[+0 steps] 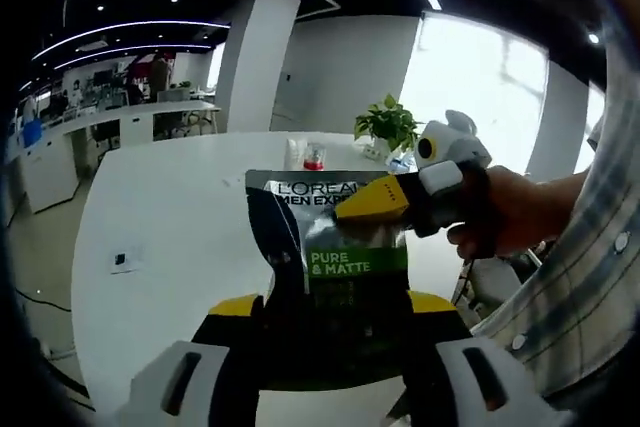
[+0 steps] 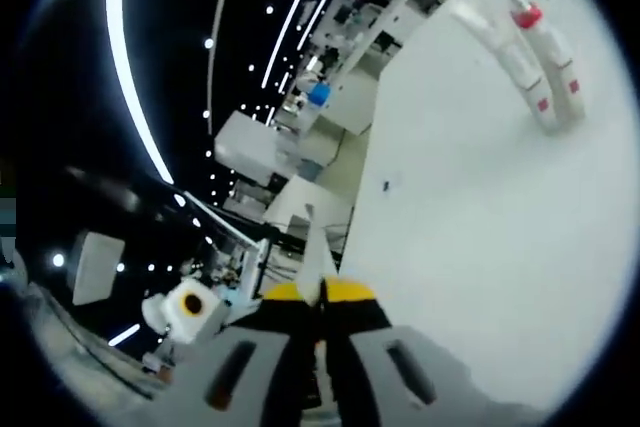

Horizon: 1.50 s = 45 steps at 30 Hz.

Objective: Arrange the skincare products in the storage area until every visible bottle or jar stands upright without overlapping.

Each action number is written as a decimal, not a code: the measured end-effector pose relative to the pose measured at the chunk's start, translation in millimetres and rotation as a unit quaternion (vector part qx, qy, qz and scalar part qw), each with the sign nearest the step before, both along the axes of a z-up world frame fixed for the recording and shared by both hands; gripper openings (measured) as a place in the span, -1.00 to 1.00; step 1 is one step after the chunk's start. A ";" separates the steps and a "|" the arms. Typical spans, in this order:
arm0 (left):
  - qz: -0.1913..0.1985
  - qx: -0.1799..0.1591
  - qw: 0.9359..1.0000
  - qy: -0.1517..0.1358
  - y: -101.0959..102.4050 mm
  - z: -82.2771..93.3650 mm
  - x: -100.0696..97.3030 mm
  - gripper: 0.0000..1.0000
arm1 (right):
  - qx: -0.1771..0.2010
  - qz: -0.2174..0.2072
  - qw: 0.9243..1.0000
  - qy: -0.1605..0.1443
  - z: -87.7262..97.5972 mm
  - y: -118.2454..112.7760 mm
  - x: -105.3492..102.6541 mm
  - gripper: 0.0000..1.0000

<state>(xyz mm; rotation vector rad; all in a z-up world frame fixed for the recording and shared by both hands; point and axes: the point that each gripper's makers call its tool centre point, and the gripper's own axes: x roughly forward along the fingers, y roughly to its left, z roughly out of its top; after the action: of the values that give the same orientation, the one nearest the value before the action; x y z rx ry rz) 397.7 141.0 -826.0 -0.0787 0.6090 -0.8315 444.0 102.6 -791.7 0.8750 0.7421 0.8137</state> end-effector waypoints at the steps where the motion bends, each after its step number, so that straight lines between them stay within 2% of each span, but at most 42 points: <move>1: 0.001 -0.009 1.000 0.005 1.8 1.0 0.0 0.11 | 0.004 0.003 1.000 -0.002 1.6 -1.0 -0.4 -0.99; 3: 0.005 -0.020 1.000 0.019 3.6 0.5 -0.4 0.12 | 0.018 0.016 1.000 -0.002 5.8 -1.7 -2.5 -1.00; 5: 0.008 -0.062 0.997 0.048 4.8 1.5 0.0 0.19 | 0.029 0.029 0.999 -0.001 9.3 -1.5 -4.7 -1.00; 7: 0.014 -0.116 0.991 0.070 4.7 9.0 2.4 0.22 | 0.035 0.055 0.998 0.003 12.0 -0.4 -10.0 -1.00; 10: -0.004 -0.183 0.977 0.110 0.7 20.0 -1.2 0.16 | 0.046 0.101 0.994 0.007 16.3 2.5 -18.8 -1.00; 12: -0.019 -0.225 0.964 0.142 -4.5 26.9 -5.6 0.01 | 0.057 0.121 0.991 0.010 19.8 3.6 -22.3 -0.99; 13: -0.029 -0.236 0.959 0.157 -6.9 28.3 -8.8 -0.07 | 0.062 0.133 0.989 0.017 21.2 3.5 -24.3 -0.99; 14: -0.033 -0.243 0.956 0.160 -8.5 29.9 -9.5 -0.20 | 0.065 0.132 0.989 0.014 23.0 3.6 -23.3 -0.99; 15: -0.036 -0.246 0.955 0.162 -9.5 30.8 -10.1 -0.31 | 0.073 0.137 0.988 0.015 25.9 4.0 -24.6 -0.99; 16: -0.039 -0.242 0.957 0.157 -9.9 30.7 -10.5 -0.46 | 0.083 0.142 0.986 0.019 30.1 4.7 -26.3 -0.99; 17: -0.045 -0.263 0.950 0.162 -14.8 37.5 -12.0 -0.50 | 0.083 0.141 0.986 0.019 31.1 4.9 -26.3 -0.99; 20: -0.042 -0.266 0.950 0.160 -15.1 37.6 -9.0 -0.53 | 0.088 0.140 0.986 0.023 32.4 1.4 -24.5 -0.99; 21: -0.042 -0.270 0.948 0.163 -15.6 38.5 -8.3 -0.55 | 0.090 0.140 0.986 0.025 32.3 1.0 -24.1 -0.99; 22: -0.039 -0.287 0.941 0.174 -15.5 41.2 -7.6 -0.60 | 0.094 0.139 0.985 0.033 31.1 -0.6 -22.5 -0.99; 23: -0.038 -0.293 0.939 0.175 -15.2 42.5 -7.0 -0.65 | 0.096 0.138 0.985 0.038 30.8 -1.9 -21.4 -0.99; 24: -0.036 -0.309 0.934 0.176 -13.3 46.4 -5.8 -0.74 | 0.101 0.137 0.984 0.044 31.3 -3.5 -20.1 -0.99; 25: -0.033 -0.332 0.927 0.173 -10.1 52.0 -3.6 -0.90 | 0.100 0.135 0.985 0.046 30.8 -4.6 -18.7 -0.99; 26: -0.042 -0.353 0.917 0.180 -11.0 58.2 -5.7 -0.94 | 0.103 0.135 0.984 0.050 31.5 -3.7 -19.1 -0.99; 27: -0.038 -0.359 0.913 0.192 -11.3 58.7 -6.6 -0.95 | 0.108 0.135 0.984 0.050 33.0 -3.3 -18.6 -0.99; 28: -0.032 -0.346 0.920 0.181 -10.9 54.8 -4.8 -0.95 | 0.110 0.135 0.983 0.052 34.3 -2.1 -18.2 -0.99; 31: -0.024 -0.347 0.920 0.179 -9.8 53.7 -2.7 -0.97 | 0.108 0.129 0.984 0.053 32.4 -0.6 -15.0 -0.96; 32: -0.018 -0.365 0.911 0.188 -9.0 57.6 -1.3 -0.97 | 0.116 0.117 0.985 0.051 32.5 -0.9 -10.6 -0.92; 34: -0.013 -0.384 0.905 0.182 -8.2 63.8 1.8 -0.98 | 0.132 0.093 0.986 0.048 34.8 -1.7 -3.3 -0.81; 35: -0.008 -0.396 0.900 0.182 -7.7 66.6 4.3 -0.98 | 0.134 0.093 0.986 0.047 34.1 -1.3 -4.2 -0.78; 37: 0.011 -0.433 0.883 0.183 -5.1 75.2 12.4 -0.98 | 0.147 0.106 0.982 0.050 37.6 4.1 -10.6 -0.71; 38: 0.026 -0.462 0.866 0.189 -1.8 80.1 17.7 -0.98 | 0.148 0.112 0.982 0.043 38.5 8.8 -14.3 -0.65; 39: 0.029 -0.471 0.860 0.192 -1.1 81.5 18.8 -0.98 | 0.145 0.118 0.982 0.038 38.5 12.5 -17.8 -0.57; 40: 0.035 -0.486 0.850 0.199 0.4 83.7 20.9 -0.98 | 0.143 0.125 0.981 0.035 38.3 15.5 -21.3 -0.53; 41: 0.039 -0.494 0.845 0.200 1.9 84.6 24.2 -0.98 | 0.138 0.137 0.980 0.032 37.6 19.8 -26.9 -0.55; 42: 0.037 -0.488 0.849 0.197 1.5 83.1 24.4 -0.98 | 0.134 0.142 0.980 0.027 37.0 21.9 -29.1 -0.62; 44: 0.034 -0.485 0.851 0.199 -0.7 83.0 24.7 -0.98 | 0.134 0.145 0.980 0.014 39.8 24.4 -32.2 -0.94; 45: 0.035 -0.485 0.850 0.202 -0.2 82.2 25.0 -0.98 | 0.143 0.141 0.980 0.016 40.9 23.1 -31.1 -0.94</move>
<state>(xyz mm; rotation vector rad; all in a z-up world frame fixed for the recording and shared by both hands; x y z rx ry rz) 422.6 140.8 -743.8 -1.2233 0.5155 -0.9918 412.9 125.7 -750.9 1.0540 0.7999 1.1821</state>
